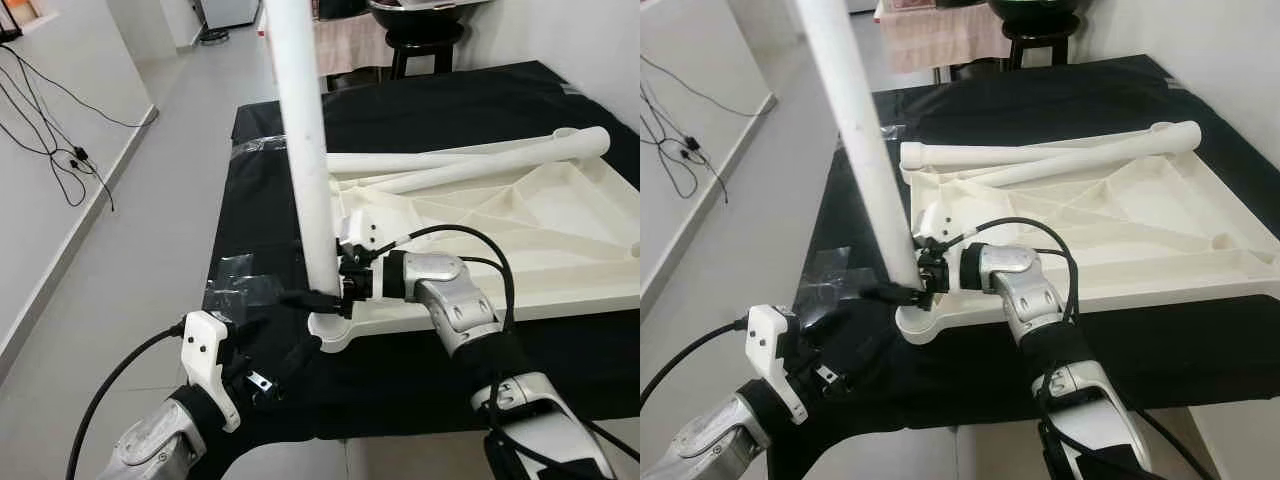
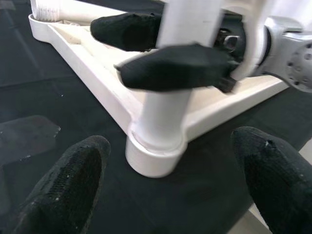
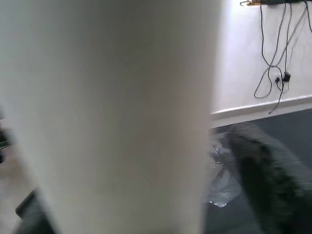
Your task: Building children table
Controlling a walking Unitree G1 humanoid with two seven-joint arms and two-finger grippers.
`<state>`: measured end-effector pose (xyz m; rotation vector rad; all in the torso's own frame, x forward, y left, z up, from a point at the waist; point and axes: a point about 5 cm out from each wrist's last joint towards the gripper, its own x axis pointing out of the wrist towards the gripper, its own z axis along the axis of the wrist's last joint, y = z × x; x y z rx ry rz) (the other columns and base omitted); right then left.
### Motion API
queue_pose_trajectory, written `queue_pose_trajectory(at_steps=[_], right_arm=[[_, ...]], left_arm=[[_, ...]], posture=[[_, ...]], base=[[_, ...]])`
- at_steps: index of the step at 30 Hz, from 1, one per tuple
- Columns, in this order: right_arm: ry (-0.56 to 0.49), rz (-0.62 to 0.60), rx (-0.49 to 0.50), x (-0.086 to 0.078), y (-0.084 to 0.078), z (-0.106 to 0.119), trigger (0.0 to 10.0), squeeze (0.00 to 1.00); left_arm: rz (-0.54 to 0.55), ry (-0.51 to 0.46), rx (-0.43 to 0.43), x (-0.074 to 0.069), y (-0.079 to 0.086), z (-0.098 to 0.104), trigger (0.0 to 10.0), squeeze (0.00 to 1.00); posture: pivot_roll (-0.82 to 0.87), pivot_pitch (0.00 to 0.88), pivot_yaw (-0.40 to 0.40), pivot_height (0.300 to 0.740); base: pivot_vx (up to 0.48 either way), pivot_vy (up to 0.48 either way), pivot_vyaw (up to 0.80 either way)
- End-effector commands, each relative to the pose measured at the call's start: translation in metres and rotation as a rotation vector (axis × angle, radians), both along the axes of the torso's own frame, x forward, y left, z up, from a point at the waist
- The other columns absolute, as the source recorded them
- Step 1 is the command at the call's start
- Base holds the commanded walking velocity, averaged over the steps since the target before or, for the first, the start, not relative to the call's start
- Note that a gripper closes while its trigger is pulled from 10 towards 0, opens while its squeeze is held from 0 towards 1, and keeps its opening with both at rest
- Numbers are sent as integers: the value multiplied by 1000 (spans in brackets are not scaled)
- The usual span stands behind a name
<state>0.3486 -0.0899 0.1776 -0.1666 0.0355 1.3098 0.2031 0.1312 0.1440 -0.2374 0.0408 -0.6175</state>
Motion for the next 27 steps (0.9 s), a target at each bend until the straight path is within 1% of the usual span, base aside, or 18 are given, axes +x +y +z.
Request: queue_pose_trajectory(at_steps=[1,5,6,8,9,10,12,14,15,16,17,18,19,20,21,25,26,27], right_arm=[[-16,-10,31,2,1,5,0,0],[-3,6,72,8,-9,9,0,0],[-3,43,69,4,-18,6,0,0],[-3,52,68,2,-20,4,0,0],[-17,45,36,-1,-24,0,0,0],[-17,45,36,-1,-24,0,0,0],[-44,27,-36,-20,-27,-16,0,0],[-44,27,-36,-20,-27,-16,0,0],[-27,-324,-102,-25,-18,-35,0,0],[-27,-324,-102,-25,-18,-35,0,0],[-1,-491,-109,-45,-6,-46,0,0],[-1,-491,-109,-45,-6,-46,0,0],[-13,-574,-136,-59,4,-50,0,0],[-13,-574,-136,-59,4,-50,0,0],[-18,-619,-141,-63,7,-50,0,0],[-23,-567,-156,-57,12,-51,0,0],[-20,-564,-151,-50,17,-50,6157,0],[-20,-564,-151,-50,17,-50,6157,0]], left_arm=[[15,5,17,-1,2,-3,10000,0],[10,9,20,-2,1,-4,10000,0],[6,12,20,-3,1,-4,10000,0],[5,13,20,-3,1,-5,10000,0],[5,13,19,-4,1,-5,10000,0],[5,13,19,-4,1,-5,10000,0],[6,13,20,-5,1,-5,10000,0],[6,13,20,-5,1,-5,10000,0],[7,13,21,-6,2,-5,10000,0],[7,13,21,-6,2,-5,10000,0],[11,13,22,-5,4,-5,10000,0],[11,13,22,-5,4,-5,10000,0],[14,14,26,-4,5,-6,10000,0],[14,14,26,-4,5,-6,10000,0],[12,17,26,-2,6,-7,10000,0],[-1,18,30,0,6,-8,10000,0],[15,9,28,2,5,-9,10000,0],[15,9,28,2,5,-9,10000,0]], posture=[[49,79,63,740],[42,74,71,740],[38,73,70,740],[38,73,70,740],[32,75,66,740],[32,75,66,740],[29,78,48,740],[29,78,48,740],[39,78,32,740],[39,78,32,740],[15,89,64,740],[15,89,64,740],[-8,56,68,740],[-8,56,68,740],[0,49,64,740],[11,43,50,740],[10,34,48,740],[10,34,48,740]], base=[[0,0,0],[0,0,0],[0,0,0],[0,0,0],[0,0,0],[0,0,0],[0,0,0],[0,0,0],[0,0,0],[0,0,0],[0,0,0],[0,0,0],[0,0,0],[0,0,0],[0,0,0],[0,0,0],[0,0,0],[0,0,0]])
